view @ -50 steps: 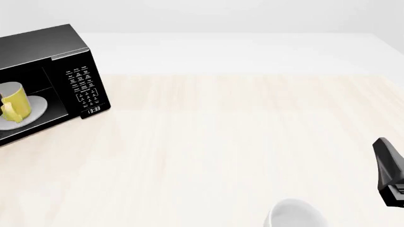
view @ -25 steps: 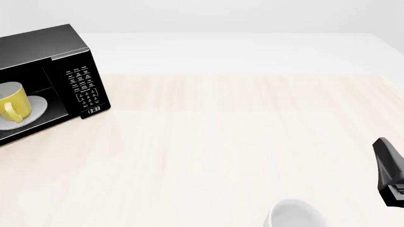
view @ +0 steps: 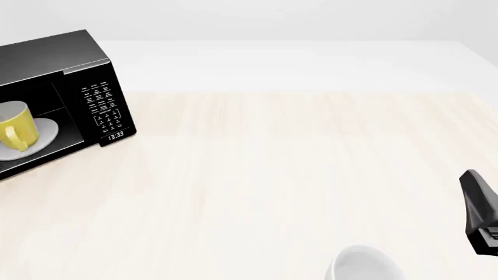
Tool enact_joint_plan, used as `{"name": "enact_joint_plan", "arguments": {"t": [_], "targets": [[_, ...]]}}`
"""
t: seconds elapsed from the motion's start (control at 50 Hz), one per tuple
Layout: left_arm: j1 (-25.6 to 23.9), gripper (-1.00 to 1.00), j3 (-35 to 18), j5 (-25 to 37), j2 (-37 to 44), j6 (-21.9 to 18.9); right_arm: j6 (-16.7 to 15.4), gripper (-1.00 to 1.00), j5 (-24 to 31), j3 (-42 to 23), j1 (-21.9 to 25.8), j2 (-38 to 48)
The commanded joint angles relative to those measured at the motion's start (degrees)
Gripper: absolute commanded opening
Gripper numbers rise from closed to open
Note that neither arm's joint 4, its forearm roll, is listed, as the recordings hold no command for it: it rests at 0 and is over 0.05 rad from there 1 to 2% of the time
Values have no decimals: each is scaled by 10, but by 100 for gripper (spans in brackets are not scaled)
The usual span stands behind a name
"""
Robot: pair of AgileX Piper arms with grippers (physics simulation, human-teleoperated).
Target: Put the yellow and white mug in the microwave and close it.
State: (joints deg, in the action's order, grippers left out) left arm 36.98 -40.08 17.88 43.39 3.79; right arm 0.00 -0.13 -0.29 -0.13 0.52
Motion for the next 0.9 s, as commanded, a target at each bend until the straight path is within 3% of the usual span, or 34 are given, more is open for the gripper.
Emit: {"name": "enact_joint_plan", "arguments": {"t": [0.02,0.18,0.42,0.9], "targets": [[80,100,-13,22,-24,16,0,100,0,0,0,-1],[146,100,-29,27,-7,19,0,100,0,0,0,-1],[206,100,-41,34,29,32,0,100,0,0,0,-1],[278,100,-35,20,105,19,0,100,0,0,0,-1]]}}
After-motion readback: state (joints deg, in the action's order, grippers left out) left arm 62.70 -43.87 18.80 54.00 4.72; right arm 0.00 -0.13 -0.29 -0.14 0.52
